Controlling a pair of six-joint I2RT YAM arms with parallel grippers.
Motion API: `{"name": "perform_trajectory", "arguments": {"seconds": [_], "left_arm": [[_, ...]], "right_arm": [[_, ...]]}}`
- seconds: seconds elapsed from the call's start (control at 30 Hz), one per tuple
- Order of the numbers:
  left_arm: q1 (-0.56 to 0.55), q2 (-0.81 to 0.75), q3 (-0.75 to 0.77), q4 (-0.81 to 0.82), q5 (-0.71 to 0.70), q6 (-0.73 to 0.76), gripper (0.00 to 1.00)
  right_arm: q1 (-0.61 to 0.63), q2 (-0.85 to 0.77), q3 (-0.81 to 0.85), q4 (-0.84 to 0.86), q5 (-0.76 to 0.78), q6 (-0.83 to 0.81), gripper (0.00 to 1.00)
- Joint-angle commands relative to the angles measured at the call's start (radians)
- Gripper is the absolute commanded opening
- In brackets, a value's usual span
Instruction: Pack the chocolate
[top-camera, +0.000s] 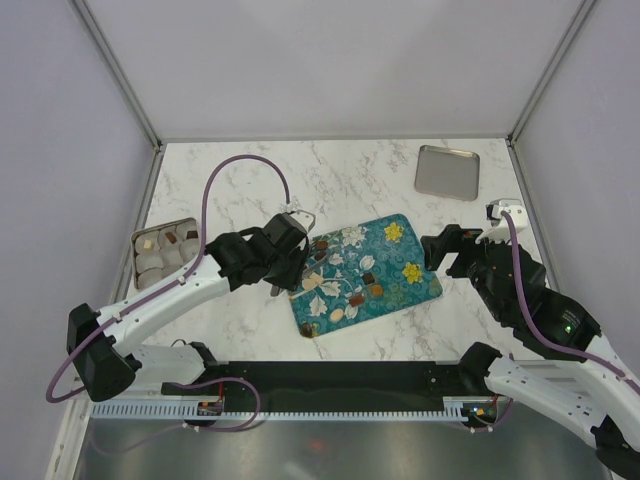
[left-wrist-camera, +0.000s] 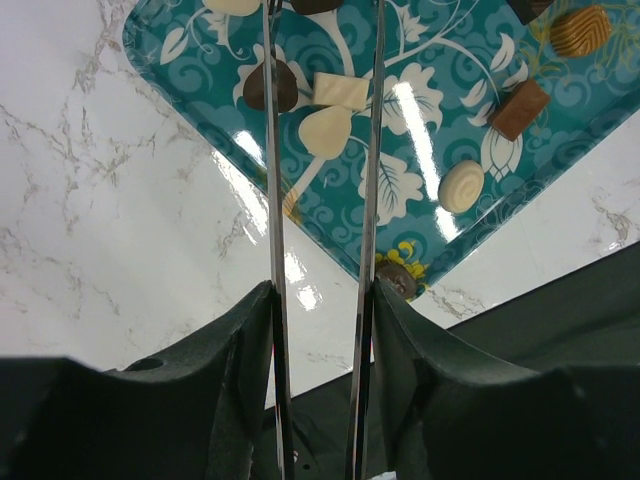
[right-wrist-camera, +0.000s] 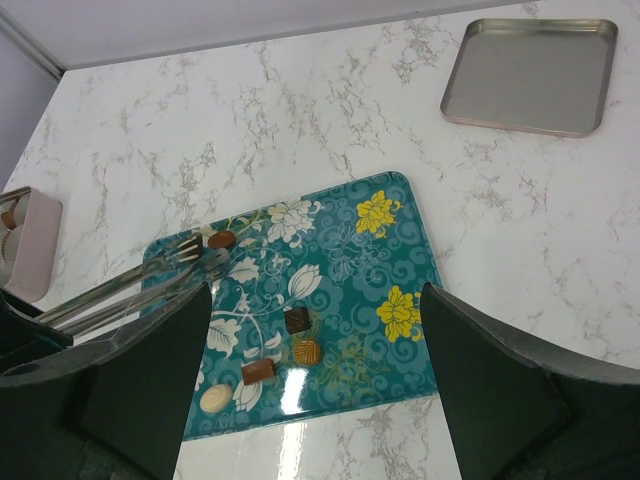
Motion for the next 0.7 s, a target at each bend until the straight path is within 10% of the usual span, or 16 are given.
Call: {"name": "perform_trajectory", "arguments": {"seconds": [0.0, 0.67], "left_arm": [[-0.005, -0.015, 0.006, 0.046, -0.044, -0.031, 0.49], [-0.005, 0.034, -0.037, 0.071, -0.04, -0.029, 0.48]], "right_arm": [[0.003, -0.004, 0.03, 0.003, 0.023, 0.003, 0.93], [0.003, -0.001, 0.043, 0.003, 0.029, -0.003, 0.93]]}}
